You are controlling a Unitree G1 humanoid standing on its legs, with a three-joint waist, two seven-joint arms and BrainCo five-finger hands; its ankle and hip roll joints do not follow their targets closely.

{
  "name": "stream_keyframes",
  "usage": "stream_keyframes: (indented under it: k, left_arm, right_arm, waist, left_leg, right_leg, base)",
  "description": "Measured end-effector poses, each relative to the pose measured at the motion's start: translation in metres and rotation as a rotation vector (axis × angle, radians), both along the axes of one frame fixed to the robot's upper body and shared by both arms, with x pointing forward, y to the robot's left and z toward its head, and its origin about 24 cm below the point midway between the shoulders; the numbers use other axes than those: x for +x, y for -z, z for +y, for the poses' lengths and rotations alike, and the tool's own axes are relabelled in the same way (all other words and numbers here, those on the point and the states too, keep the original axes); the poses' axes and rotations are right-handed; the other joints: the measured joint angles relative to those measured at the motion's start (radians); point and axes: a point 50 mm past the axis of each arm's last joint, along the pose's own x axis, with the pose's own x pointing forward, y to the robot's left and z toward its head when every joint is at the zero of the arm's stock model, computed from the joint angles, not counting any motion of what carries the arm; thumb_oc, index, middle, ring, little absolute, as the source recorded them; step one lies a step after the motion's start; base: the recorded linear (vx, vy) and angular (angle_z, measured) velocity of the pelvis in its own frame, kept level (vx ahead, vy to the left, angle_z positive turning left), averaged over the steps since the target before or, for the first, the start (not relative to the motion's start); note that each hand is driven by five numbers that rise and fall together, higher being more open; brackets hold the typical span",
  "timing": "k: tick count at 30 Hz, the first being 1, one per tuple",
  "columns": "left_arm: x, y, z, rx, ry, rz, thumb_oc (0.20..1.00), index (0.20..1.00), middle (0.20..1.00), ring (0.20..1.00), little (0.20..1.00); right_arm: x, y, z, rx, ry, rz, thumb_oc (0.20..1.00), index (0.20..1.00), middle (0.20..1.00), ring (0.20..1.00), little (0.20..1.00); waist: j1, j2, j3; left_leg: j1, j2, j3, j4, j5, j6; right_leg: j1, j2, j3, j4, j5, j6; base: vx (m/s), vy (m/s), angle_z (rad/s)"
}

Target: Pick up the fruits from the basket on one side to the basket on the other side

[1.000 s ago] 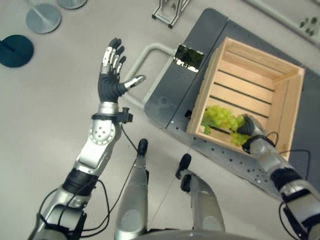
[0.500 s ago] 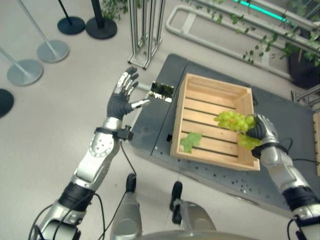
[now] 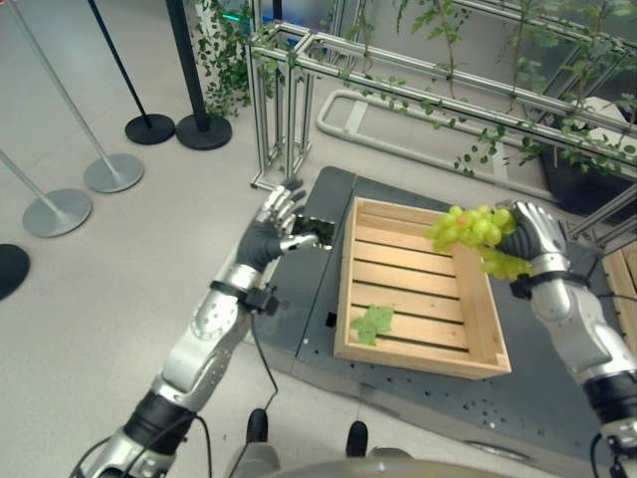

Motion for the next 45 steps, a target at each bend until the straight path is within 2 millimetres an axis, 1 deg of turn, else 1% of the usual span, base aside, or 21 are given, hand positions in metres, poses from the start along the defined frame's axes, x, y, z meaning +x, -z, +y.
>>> stream_keyframes:
  k: [2,4,6,8,9,10,11,12,13,14,16,21,29,32,34,35,39,41,43,44,45]
  left_arm:
    - [-0.006,0.006,-0.011,-0.035,0.076,0.059,1.000,1.000,1.000,1.000,1.000]
    - [-0.008,0.009,-0.014,-0.058,0.110,0.093,1.000,1.000,1.000,1.000,1.000]
    - [-0.007,0.009,-0.013,-0.051,0.111,0.093,1.000,1.000,1.000,1.000,1.000]
    - [-0.004,0.005,-0.003,0.062,0.078,0.020,1.000,1.000,1.000,1.000,1.000]
    - [0.002,-0.002,0.017,0.257,0.005,-0.101,1.000,1.000,1.000,1.000,1.000]
    - [0.007,-0.011,0.033,0.405,-0.043,-0.192,1.000,1.000,1.000,1.000,1.000]
    - [0.014,-0.030,0.062,0.589,-0.179,-0.326,1.000,1.000,1.000,1.000,1.000]
    - [0.018,-0.040,0.074,0.627,-0.269,-0.375,1.000,1.000,1.000,1.000,1.000]
    - [0.019,-0.049,0.082,0.630,-0.340,-0.413,1.000,1.000,1.000,1.000,1.000]
    - [0.020,-0.057,0.082,0.666,-0.380,-0.478,1.000,1.000,1.000,1.000,1.000]
    - [0.021,-0.068,0.074,0.748,-0.379,-0.586,1.000,1.000,1.000,1.000,1.000]
    - [0.022,-0.076,0.070,0.840,-0.401,-0.686,1.000,1.000,1.000,1.000,1.000]
    - [0.018,-0.085,0.071,0.947,-0.422,-0.780,1.000,1.000,1.000,1.000,1.000]
    - [0.018,-0.086,0.069,0.933,-0.402,-0.777,1.000,1.000,1.000,1.000,1.000]
    - [0.019,-0.084,0.057,0.876,-0.286,-0.751,1.000,1.000,1.000,1.000,1.000]
    - [0.020,-0.081,0.049,0.853,-0.192,-0.727,1.000,1.000,1.000,1.000,1.000]
    - [0.020,-0.077,0.028,0.848,-0.028,-0.727,1.000,1.000,1.000,1.000,1.000]
    - [0.018,-0.078,0.012,0.802,0.097,-0.716,1.000,1.000,1.000,1.000,1.000]
    - [0.016,-0.078,0.005,0.757,0.160,-0.698,1.000,1.000,1.000,1.000,1.000]
    - [0.014,-0.076,-0.001,0.705,0.206,-0.658,1.000,1.000,1.000,1.000,1.000]
    - [0.015,-0.075,-0.003,0.696,0.215,-0.643,1.000,1.000,1.000,1.000,1.000]
  right_arm:
    - [0.005,-0.009,0.015,-0.027,-0.074,-0.024,0.200,0.200,0.200,0.200,0.200]
    - [0.006,-0.017,0.027,-0.051,-0.140,-0.049,0.200,0.200,0.200,0.200,0.200]
    - [0.008,-0.021,0.035,-0.067,-0.180,-0.059,0.200,0.200,0.200,0.200,0.200]
    - [0.007,-0.025,0.041,-0.094,-0.235,-0.030,0.200,0.200,0.200,0.200,0.200]
    - [0.005,-0.029,0.040,-0.120,-0.266,-0.016,0.200,0.200,0.200,0.200,0.200]
    - [0.004,-0.033,0.037,-0.153,-0.272,-0.006,0.200,0.200,0.200,0.200,0.200]
    - [0.001,-0.042,0.031,-0.217,-0.274,0.005,0.200,0.200,0.200,0.200,0.200]
    - [-0.001,-0.047,0.029,-0.232,-0.275,0.008,0.200,0.200,0.200,0.200,0.200]
    - [-0.002,-0.050,0.028,-0.240,-0.277,0.011,0.200,0.200,0.200,0.200,0.200]
    - [-0.002,-0.052,0.027,-0.246,-0.284,0.024,0.200,0.200,0.200,0.200,0.200]
    - [-0.001,-0.061,0.030,-0.251,-0.306,0.018,0.200,0.200,0.200,0.200,0.200]
    - [-0.004,-0.072,0.037,-0.320,-0.356,0.029,0.200,0.200,0.200,0.200,0.200]
    - [-0.006,-0.076,0.029,-0.399,-0.340,0.084,0.200,0.200,0.200,0.200,0.200]
    - [-0.006,-0.075,0.029,-0.403,-0.345,0.094,0.200,0.200,0.200,0.200,0.200]
    - [-0.005,-0.074,0.033,-0.419,-0.362,0.105,0.200,0.200,0.200,0.200,0.200]
    - [-0.003,-0.075,0.041,-0.455,-0.394,0.114,0.200,0.200,0.200,0.200,0.200]
    - [-0.002,-0.081,0.057,-0.544,-0.465,0.116,0.200,0.200,0.200,0.200,0.200]
    - [-0.003,-0.091,0.076,-0.613,-0.532,0.081,0.200,0.200,0.200,0.200,0.200]
    - [-0.007,-0.097,0.085,-0.644,-0.575,0.039,0.200,0.200,0.200,0.200,0.200]
    - [-0.008,-0.101,0.095,-0.702,-0.608,0.008,0.200,0.200,0.200,0.200,0.200]
    - [-0.008,-0.102,0.099,-0.737,-0.613,0.000,0.200,0.200,0.200,0.200,0.200]
  waist:
    - [-0.009,0.008,-0.012]
    - [-0.010,0.018,-0.021]
    - [-0.008,0.024,-0.026]
    - [-0.008,0.027,-0.028]
    - [-0.003,0.028,-0.031]
    - [-0.002,0.028,-0.031]
    - [-0.001,0.032,-0.038]
    - [0.001,0.034,-0.043]
    - [-0.004,0.035,-0.044]
    - [0.002,0.032,-0.059]
    - [0.016,0.030,-0.066]
    - [0.019,0.030,-0.069]
    - [0.018,0.029,-0.071]
    - [0.018,0.029,-0.071]
    - [0.017,0.029,-0.071]
    - [0.016,0.032,-0.073]
    - [0.013,0.034,-0.076]
    - [0.012,0.035,-0.077]
    - [0.011,0.034,-0.078]
    - [0.006,0.034,-0.080]
    - [-0.001,0.034,-0.082]
  left_leg:
    - [0.007,0.001,0.007,0.000,-0.001,0.000]
    - [0.008,0.005,0.021,-0.001,-0.002,0.000]
    - [0.008,0.007,0.027,-0.001,-0.002,0.000]
    - [0.007,0.010,0.029,-0.001,-0.003,-0.001]
    - [0.009,0.011,0.027,0.000,-0.003,-0.002]
    - [0.012,0.013,0.027,-0.001,-0.004,-0.004]
    - [0.014,0.017,0.027,-0.001,-0.007,-0.006]
    - [0.018,0.018,0.026,-0.001,-0.007,-0.006]
    - [0.025,0.016,0.027,-0.001,-0.007,-0.006]
    - [0.027,0.012,0.024,-0.001,-0.008,-0.006]
    - [0.028,0.012,0.024,-0.001,-0.008,-0.006]
    - [0.031,0.011,0.021,-0.001,-0.008,-0.006]
    - [0.030,0.011,0.017,-0.001,-0.007,-0.006]
    - [0.032,0.010,0.015,-0.001,-0.007,-0.006]
    - [0.038,0.009,0.015,-0.001,-0.007,-0.006]
    - [0.040,0.009,0.015,-0.001,-0.007,-0.006]
    - [0.041,0.009,0.015,-0.001,-0.007,-0.006]
    - [0.041,0.009,0.015,-0.001,-0.007,-0.005]
    - [0.041,0.009,0.016,-0.001,-0.007,-0.005]
    - [0.042,0.009,0.016,-0.001,-0.007,-0.005]
    - [0.042,0.009,0.016,-0.001,-0.007,-0.005]
  right_leg:
    - [0.001,0.002,0.008,-0.005,0.004,0.000]
    - [0.002,0.005,0.018,-0.015,0.013,-0.003]
    - [0.002,0.008,0.026,-0.021,0.020,-0.005]
    - [0.002,0.010,0.028,-0.028,0.025,-0.006]
    - [0.009,0.011,0.028,-0.033,0.026,-0.009]
    - [0.015,0.014,0.027,-0.038,0.028,-0.010]
    - [0.020,0.015,0.026,-0.044,0.028,-0.009]
    - [0.023,0.014,0.024,-0.044,0.029,-0.009]
    - [0.029,0.014,0.025,-0.044,0.029,-0.009]
    - [0.035,0.013,0.022,-0.044,0.027,-0.007]
    - [0.035,0.014,0.016,-0.044,0.027,-0.007]
    - [0.040,0.012,0.013,-0.044,0.027,-0.007]
    - [0.041,0.011,0.009,-0.044,0.027,-0.007]
    - [0.043,0.011,0.008,-0.044,0.027,-0.007]
    - [0.048,0.011,0.008,-0.044,0.026,-0.007]
    - [0.050,0.010,0.008,-0.044,0.026,-0.007]
    - [0.051,0.010,0.008,-0.044,0.027,-0.007]
    - [0.051,0.010,0.008,-0.044,0.027,-0.007]
    - [0.051,0.011,0.008,-0.044,0.027,-0.007]
    - [0.051,0.010,0.008,-0.044,0.027,-0.007]
    - [0.051,0.010,0.008,-0.044,0.027,-0.007]
  base:
    - [0.00,0.012,-0.14]
    - [0.00,0.021,-0.16]
    - [0.00,0.009,-0.12]
    - [0.05,0.016,-0.04]
    - [0.07,0.016,0.00]
    - [0.08,0.004,0.01]
    - [0.00,0.000,0.00]
    - [0.00,0.000,0.00]
    - [0.03,0.009,0.05]
    - [0.03,0.009,0.03]
    - [0.00,0.000,0.00]
    - [0.01,0.009,0.01]
    - [0.00,0.000,0.00]
    - [0.00,0.000,0.00]
    - [0.00,0.000,0.00]
    - [0.00,0.000,0.00]
    - [0.00,0.000,0.00]
    - [0.00,0.000,0.00]
    - [0.00,0.000,0.00]
    - [0.00,0.000,0.00]
    - [0.00,0.000,0.00]
